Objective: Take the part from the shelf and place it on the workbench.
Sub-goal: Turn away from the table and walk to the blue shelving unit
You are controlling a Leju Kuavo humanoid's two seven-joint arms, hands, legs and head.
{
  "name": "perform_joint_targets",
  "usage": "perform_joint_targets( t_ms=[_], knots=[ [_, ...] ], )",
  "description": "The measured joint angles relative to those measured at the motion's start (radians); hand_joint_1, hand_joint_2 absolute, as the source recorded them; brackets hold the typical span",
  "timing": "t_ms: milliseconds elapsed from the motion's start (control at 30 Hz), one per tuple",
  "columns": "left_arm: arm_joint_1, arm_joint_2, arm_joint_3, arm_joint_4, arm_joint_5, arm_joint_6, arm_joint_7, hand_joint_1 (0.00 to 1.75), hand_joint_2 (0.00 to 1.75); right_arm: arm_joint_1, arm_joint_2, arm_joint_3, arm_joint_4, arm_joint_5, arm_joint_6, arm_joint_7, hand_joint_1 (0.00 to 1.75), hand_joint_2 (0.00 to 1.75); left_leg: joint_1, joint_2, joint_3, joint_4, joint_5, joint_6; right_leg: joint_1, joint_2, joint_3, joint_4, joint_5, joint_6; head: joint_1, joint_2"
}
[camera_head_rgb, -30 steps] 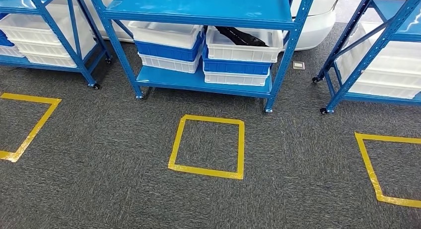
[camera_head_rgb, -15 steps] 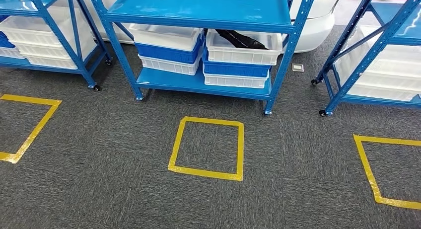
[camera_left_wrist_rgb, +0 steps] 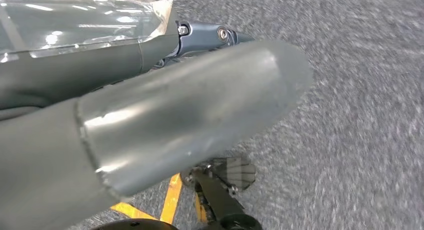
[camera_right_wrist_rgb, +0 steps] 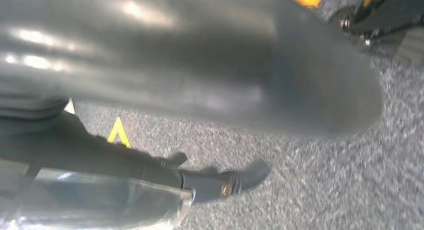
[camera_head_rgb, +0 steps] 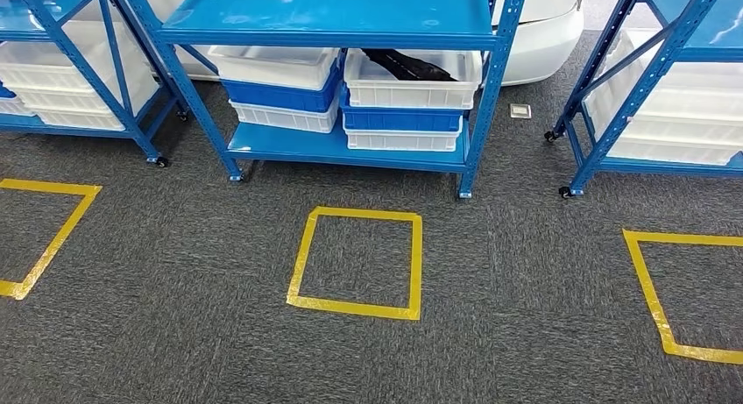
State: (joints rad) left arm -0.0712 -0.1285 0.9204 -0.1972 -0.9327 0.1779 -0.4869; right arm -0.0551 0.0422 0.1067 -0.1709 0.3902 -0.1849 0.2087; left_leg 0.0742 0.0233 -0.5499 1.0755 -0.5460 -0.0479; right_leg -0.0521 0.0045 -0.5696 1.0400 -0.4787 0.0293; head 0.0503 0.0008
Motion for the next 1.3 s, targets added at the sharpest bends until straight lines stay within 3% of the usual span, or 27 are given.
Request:
perform_joint_targets(
  t_ms=[67,100,133,167,267,300,367,433,500,567,633,667,733,767,833,900,967,1000,1067,1100,1133,1200,1267,1300],
  knots=[
    [0.001,0.0,0.0,0.0,0.0,0.0,0.0,0.0,0.0,0.0,0.001,0.0,0.0,0.0,-0.001,0.0,0.0,0.0,-0.013,-0.009,-0.085,0.151,-0.066,0.016,0.013,0.003,0.0,0.0,-0.002,-0.009,-0.001,0.0],
    [0.002,0.0,0.0,0.0,-0.001,0.001,0.0,0.0,0.0,0.0,0.001,0.0,0.0,0.0,-0.001,0.001,0.0,0.0,-0.021,-0.011,-0.124,0.212,-0.081,0.026,0.022,0.005,0.0,0.0,-0.004,-0.013,-0.001,0.0],
    [0.003,0.0,0.0,0.0,-0.002,0.001,0.0,0.0,0.0,0.001,0.001,0.0,0.0,-0.001,-0.001,0.003,0.0,0.0,-0.03,-0.013,-0.145,0.234,-0.074,0.039,0.031,0.008,0.002,0.0,-0.006,-0.018,-0.001,0.0],
    [0.004,0.0,0.0,0.0,-0.003,0.001,0.0,0.0,0.0,0.001,0.002,0.0,0.0,-0.001,-0.001,0.005,0.0,0.0,-0.04,-0.015,-0.146,0.216,-0.048,0.057,0.039,0.011,0.005,0.0,-0.007,-0.022,-0.001,0.0],
    [0.003,0.003,0.0,0.0,-0.008,0.001,0.0,0.0,0.0,0.0,0.006,0.0,0.0,-0.003,-0.002,0.009,0.0,0.0,-0.079,-0.031,-0.077,0.036,0.062,0.128,0.058,0.02,0.016,-0.002,-0.014,-0.029,0.002,0.0],
    [0.003,0.005,0.0,0.0,-0.009,0.001,-0.001,0.0,0.0,0.0,0.008,0.0,0.0,-0.003,-0.002,0.009,0.0,0.0,-0.09,-0.034,-0.06,-0.002,0.077,0.144,0.058,0.022,0.017,-0.003,-0.016,-0.03,0.003,0.0],
    [0.002,0.008,-0.001,0.0,-0.01,0.001,-0.001,0.0,0.0,-0.001,0.013,0.0,0.0,-0.003,-0.002,0.01,0.0,0.0,-0.1,-0.033,-0.052,-0.023,0.079,0.155,0.057,0.026,0.018,-0.008,-0.018,-0.025,0.004,0.0],
    [0.001,0.008,-0.001,0.0,-0.011,0.0,-0.001,0.0,0.0,-0.001,0.016,0.0,0.0,-0.003,-0.002,0.01,0.0,0.0,-0.098,-0.03,-0.034,-0.052,0.089,0.152,0.057,0.023,0.02,-0.009,-0.019,-0.018,0.003,0.0],
    [0.001,0.007,-0.001,0.0,-0.012,0.0,-0.001,0.0,0.0,-0.001,0.015,0.0,0.0,-0.003,-0.003,0.01,0.0,0.0,-0.09,-0.025,-0.01,-0.086,0.102,0.144,0.059,0.015,-0.004,0.043,-0.043,-0.015,0.004,0.0],
    [0.001,0.005,-0.001,0.0,-0.013,-0.001,-0.001,0.0,0.0,-0.001,0.012,0.0,0.0,-0.003,-0.003,0.01,0.0,0.0,-0.087,-0.021,0.001,-0.097,0.103,0.138,0.052,0.01,-0.072,0.166,-0.09,-0.012,0.004,0.0],
    [0.001,0.003,-0.001,0.0,-0.013,-0.003,0.0,0.0,0.0,0.001,0.008,0.0,0.0,-0.001,-0.004,0.011,0.0,0.0,-0.085,-0.02,0.007,-0.096,0.096,0.13,0.043,0.008,-0.124,0.247,-0.106,0.003,0.004,0.0],
    [0.002,0.002,-0.001,0.0,-0.014,-0.003,0.0,0.0,0.0,0.002,0.007,0.0,0.0,0.001,-0.004,0.011,0.0,0.0,-0.083,-0.02,0.012,-0.095,0.091,0.124,0.038,0.006,-0.122,0.23,-0.089,0.016,0.004,0.0],
    [0.002,0.0,0.0,0.0,-0.013,-0.003,0.0,0.0,0.0,0.004,0.004,0.0,0.0,0.004,-0.003,0.012,0.0,0.0,-0.078,-0.02,0.024,-0.092,0.08,0.111,0.028,-0.002,-0.065,0.098,-0.022,0.044,0.004,0.0],
    [0.002,0.0,0.0,0.0,-0.013,-0.003,0.0,0.0,0.0,0.003,0.004,0.001,0.0,0.005,-0.003,0.012,0.0,0.0,-0.078,-0.02,0.029,-0.089,0.071,0.103,0.026,-0.007,-0.035,0.032,0.005,0.048,0.005,0.0],
    [0.001,0.001,0.0,0.0,-0.011,-0.003,0.0,0.0,0.0,0.002,0.005,0.001,0.0,0.006,-0.002,0.012,0.0,0.0,-0.08,-0.02,0.034,-0.084,0.058,0.089,0.027,-0.011,-0.001,-0.034,0.027,0.034,0.004,0.0],
    [0.0,0.0,0.0,0.0,-0.009,-0.002,0.0,0.0,0.0,0.0,0.006,0.001,0.0,0.007,-0.001,0.012,0.0,0.0,-0.079,-0.019,0.037,-0.082,0.051,0.08,0.028,-0.007,0.004,-0.035,0.025,0.009,0.003,0.0],
    [0.0,0.0,0.0,0.0,-0.007,-0.001,0.0,0.0,0.0,0.0,0.005,0.001,0.0,0.011,0.0,0.012,0.0,0.0,-0.073,-0.019,0.03,-0.059,0.034,0.07,0.023,-0.004,0.009,-0.038,0.022,-0.008,0.002,0.0],
    [0.0,-0.001,0.0,0.0,-0.006,-0.001,0.0,0.0,0.0,0.0,0.005,0.002,0.0,0.014,0.0,0.011,0.0,0.0,-0.07,-0.02,0.013,-0.022,0.012,0.063,0.02,-0.003,0.014,-0.039,0.02,-0.015,0.002,0.0],
    [0.0,-0.001,0.001,0.0,-0.004,0.0,0.0,0.0,0.0,-0.001,0.006,0.002,0.0,0.018,0.0,0.011,0.0,0.0,-0.066,-0.021,-0.058,0.108,-0.047,0.053,0.022,-0.003,0.019,-0.039,0.014,-0.025,0.001,0.0],
    [0.001,-0.001,0.002,0.0,-0.003,0.001,0.0,0.0,0.0,-0.001,0.006,0.002,0.0,0.019,0.001,0.011,0.0,0.0,-0.064,-0.021,-0.099,0.173,-0.067,0.049,0.023,-0.002,0.021,-0.039,0.011,-0.028,0.001,0.0],
    [0.002,-0.001,0.003,0.0,-0.003,0.001,0.0,0.0,0.0,0.0,0.006,0.002,0.0,0.02,0.001,0.011,0.0,0.0,-0.062,-0.021,-0.13,0.212,-0.068,0.047,0.023,-0.001,0.025,-0.039,0.008,-0.031,0.001,0.0],
    [0.003,-0.001,0.006,0.0,-0.001,0.001,0.0,0.0,0.0,0.002,0.006,0.002,0.0,0.021,0.001,0.011,0.0,0.0,-0.06,-0.021,-0.133,0.174,-0.008,0.048,0.023,0.002,0.036,-0.039,0.0,-0.03,0.001,0.0],
    [0.003,0.0,0.01,0.0,0.0,0.002,-0.001,0.0,0.0,0.001,0.006,0.002,0.0,0.021,0.001,0.01,0.0,0.0,-0.059,-0.022,-0.078,0.035,0.076,0.055,0.024,0.007,0.048,-0.04,-0.01,-0.023,0.001,0.0],
    [0.002,0.0,0.01,0.0,0.0,0.002,-0.001,0.0,0.0,0.0,0.007,0.002,0.0,0.021,0.002,0.01,0.0,0.0,-0.061,-0.023,-0.056,-0.017,0.096,0.06,0.026,0.008,0.05,-0.04,-0.015,-0.018,0.001,0.0]
  ],
)
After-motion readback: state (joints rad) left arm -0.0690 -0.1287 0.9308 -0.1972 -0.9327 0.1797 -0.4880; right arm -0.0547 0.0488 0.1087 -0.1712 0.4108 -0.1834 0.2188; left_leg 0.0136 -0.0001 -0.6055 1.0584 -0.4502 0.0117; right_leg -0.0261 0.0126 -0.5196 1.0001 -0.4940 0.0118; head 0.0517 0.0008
